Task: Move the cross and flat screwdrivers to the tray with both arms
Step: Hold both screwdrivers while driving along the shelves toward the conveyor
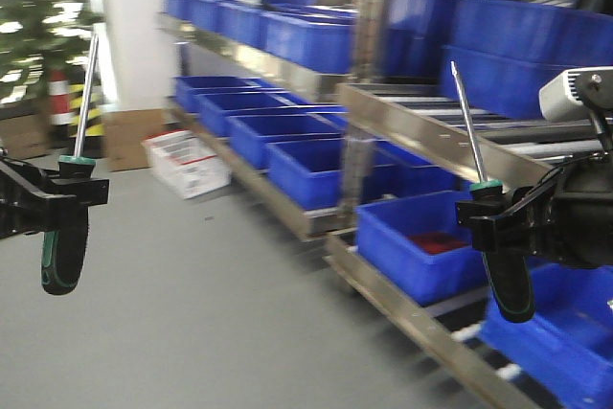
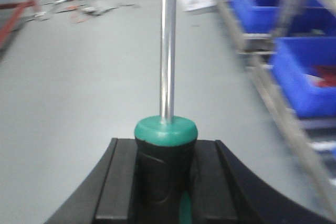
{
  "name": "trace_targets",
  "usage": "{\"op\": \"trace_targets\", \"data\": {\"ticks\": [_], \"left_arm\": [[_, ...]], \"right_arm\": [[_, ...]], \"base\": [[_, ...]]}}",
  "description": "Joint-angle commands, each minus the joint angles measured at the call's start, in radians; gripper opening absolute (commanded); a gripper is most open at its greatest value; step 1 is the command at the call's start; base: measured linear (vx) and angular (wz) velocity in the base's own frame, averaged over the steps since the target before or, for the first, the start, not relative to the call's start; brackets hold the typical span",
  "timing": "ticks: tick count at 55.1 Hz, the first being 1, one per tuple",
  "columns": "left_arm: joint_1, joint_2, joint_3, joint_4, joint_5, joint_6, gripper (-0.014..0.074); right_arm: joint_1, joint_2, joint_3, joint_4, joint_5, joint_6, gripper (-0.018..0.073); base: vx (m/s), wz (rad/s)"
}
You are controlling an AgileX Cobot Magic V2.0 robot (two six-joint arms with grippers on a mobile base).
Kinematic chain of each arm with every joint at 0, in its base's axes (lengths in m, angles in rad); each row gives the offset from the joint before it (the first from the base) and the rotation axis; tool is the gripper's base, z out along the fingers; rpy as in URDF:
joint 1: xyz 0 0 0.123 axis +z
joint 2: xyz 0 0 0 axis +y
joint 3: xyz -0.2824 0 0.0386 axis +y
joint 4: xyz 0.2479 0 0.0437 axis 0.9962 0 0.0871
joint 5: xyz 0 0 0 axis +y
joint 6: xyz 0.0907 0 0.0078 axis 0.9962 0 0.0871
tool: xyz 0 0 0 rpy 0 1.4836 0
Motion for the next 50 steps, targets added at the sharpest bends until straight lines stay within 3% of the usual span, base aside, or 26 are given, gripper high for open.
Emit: {"op": "trace_targets", "data": {"ticks": [1, 50], "left_arm": [[-0.005, -0.026, -0.03, -0.044, -0.065, -0.001, 0.0], [-0.005, -0.026, -0.03, -0.044, -0.065, -0.001, 0.0]], "right_arm": [[0.0, -0.025, -0.037, 0.013, -0.083, -0.002, -0.0008], [0.0, -0.025, -0.037, 0.013, -0.083, -0.002, -0.0008]], "base": [[0.4, -0.91], [0.33, -0.86]]}}
